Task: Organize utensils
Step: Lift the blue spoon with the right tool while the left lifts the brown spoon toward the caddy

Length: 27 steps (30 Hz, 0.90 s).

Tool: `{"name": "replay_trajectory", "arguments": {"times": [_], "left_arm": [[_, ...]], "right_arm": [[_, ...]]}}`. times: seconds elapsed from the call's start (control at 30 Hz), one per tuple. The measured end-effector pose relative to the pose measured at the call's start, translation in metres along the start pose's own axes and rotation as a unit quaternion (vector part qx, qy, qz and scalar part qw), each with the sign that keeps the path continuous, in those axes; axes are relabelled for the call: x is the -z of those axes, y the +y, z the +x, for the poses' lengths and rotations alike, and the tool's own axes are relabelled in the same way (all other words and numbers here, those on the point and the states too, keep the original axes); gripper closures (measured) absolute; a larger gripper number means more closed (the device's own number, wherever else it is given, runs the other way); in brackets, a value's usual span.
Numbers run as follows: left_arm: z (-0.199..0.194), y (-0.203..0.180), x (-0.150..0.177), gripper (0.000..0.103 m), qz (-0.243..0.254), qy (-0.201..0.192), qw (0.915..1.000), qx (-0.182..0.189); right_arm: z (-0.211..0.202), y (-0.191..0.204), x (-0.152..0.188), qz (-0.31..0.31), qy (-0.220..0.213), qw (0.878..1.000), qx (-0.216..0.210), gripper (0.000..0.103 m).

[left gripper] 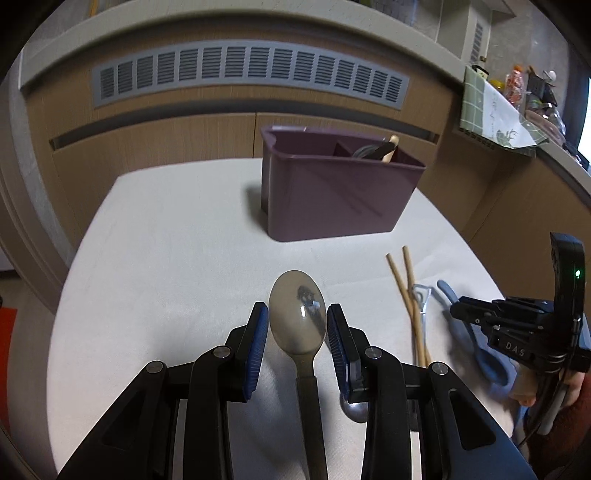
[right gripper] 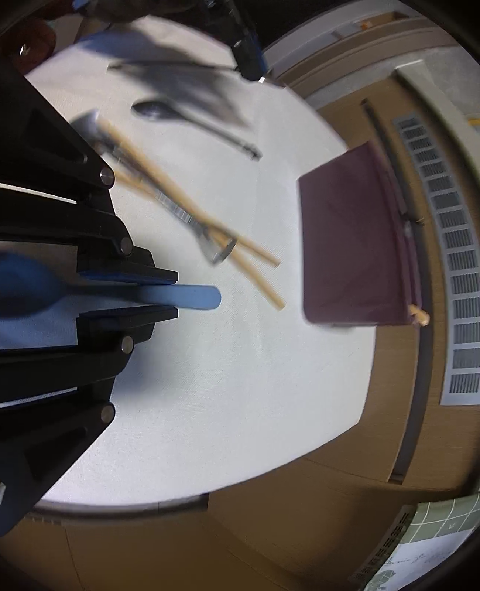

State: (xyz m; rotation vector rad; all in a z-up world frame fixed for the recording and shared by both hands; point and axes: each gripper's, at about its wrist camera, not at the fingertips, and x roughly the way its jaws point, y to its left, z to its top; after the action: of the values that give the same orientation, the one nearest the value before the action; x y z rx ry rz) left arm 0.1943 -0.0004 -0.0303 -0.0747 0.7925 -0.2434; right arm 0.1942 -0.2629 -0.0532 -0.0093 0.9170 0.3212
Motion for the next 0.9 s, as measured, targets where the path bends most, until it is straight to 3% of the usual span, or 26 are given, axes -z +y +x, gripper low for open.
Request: {"name": "replay_trajectory", "arguments": {"times": [0.17,0.4,0.9], "left_arm": [[-0.01,-0.007,-0.003,0.069,0.005,-0.01,0.9999,0.007],[-0.035,-0.013,-0.012,0.069,0.004,-0.04,0.9988,0.027],[-0.061,-0.016,-0.028,0.07,0.003,-0.079,0.9964,0.029]], "right_arm": [[-0.024,0.008,-0.004,-0.014,-0.053,0.998,0.013,0.093],[-0.045,0.005,-0.016,0.008,-0.095,0.995,-0.016,0.093],[-0.064,0.004,-0.029,0.016,-0.129,0.991,-0.017,0.093]]}}
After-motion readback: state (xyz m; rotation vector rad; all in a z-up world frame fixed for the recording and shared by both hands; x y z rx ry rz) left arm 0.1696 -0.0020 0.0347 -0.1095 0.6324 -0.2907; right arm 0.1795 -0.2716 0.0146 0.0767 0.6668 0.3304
